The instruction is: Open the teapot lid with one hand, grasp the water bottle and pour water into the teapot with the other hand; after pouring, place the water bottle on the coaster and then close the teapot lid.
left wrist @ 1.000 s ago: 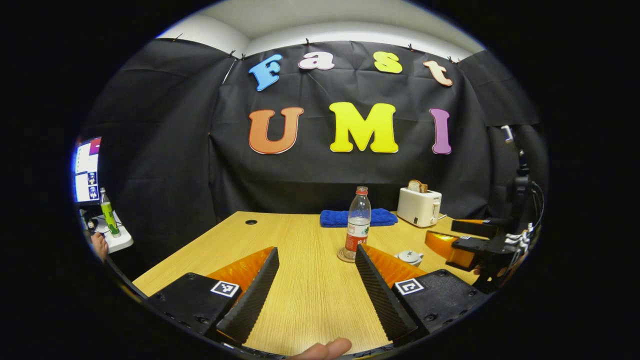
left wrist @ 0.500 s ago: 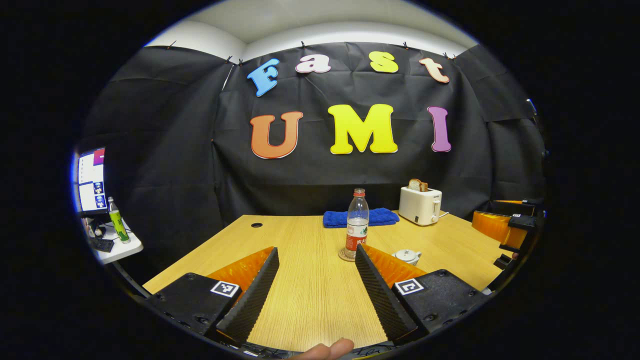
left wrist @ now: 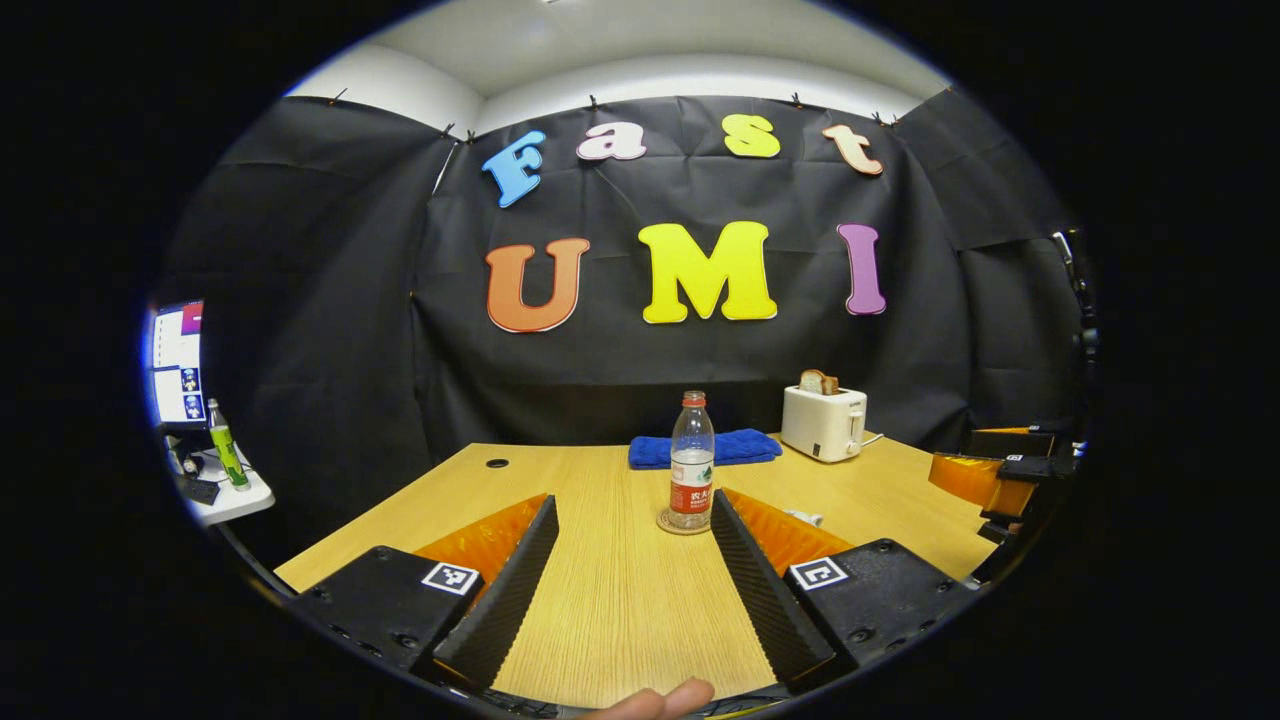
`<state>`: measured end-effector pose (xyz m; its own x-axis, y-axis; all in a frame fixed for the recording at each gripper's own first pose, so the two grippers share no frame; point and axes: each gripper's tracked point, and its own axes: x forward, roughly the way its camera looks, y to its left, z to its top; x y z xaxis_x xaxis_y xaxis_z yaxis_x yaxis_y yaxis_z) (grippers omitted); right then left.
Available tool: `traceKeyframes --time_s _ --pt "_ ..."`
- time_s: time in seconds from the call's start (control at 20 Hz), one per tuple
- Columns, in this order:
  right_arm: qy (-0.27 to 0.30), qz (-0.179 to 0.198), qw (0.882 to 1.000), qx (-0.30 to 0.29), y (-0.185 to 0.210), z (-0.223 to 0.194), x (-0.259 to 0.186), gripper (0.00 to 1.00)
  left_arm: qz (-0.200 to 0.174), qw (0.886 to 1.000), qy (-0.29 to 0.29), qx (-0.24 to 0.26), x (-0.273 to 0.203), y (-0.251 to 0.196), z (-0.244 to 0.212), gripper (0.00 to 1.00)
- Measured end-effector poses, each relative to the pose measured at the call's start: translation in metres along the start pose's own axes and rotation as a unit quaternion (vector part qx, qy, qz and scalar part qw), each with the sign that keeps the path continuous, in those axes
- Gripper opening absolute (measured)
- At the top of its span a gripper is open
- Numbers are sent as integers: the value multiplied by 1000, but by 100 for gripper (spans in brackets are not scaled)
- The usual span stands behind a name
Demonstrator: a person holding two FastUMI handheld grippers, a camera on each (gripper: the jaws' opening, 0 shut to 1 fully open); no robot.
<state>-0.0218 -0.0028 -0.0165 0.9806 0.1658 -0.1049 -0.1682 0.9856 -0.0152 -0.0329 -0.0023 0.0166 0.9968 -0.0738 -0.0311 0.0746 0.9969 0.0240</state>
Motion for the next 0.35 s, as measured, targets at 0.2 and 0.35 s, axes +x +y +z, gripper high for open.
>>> traceKeyframes --time_s 0.2,0.35 --pt "0 1 1000 -10 2 -1 -1 98 6 1000 7 1 1 4 -3 97" --pt "0 -4 1000 -13 1 -3 0 97 9 1000 14 -9 2 6 -6 97"
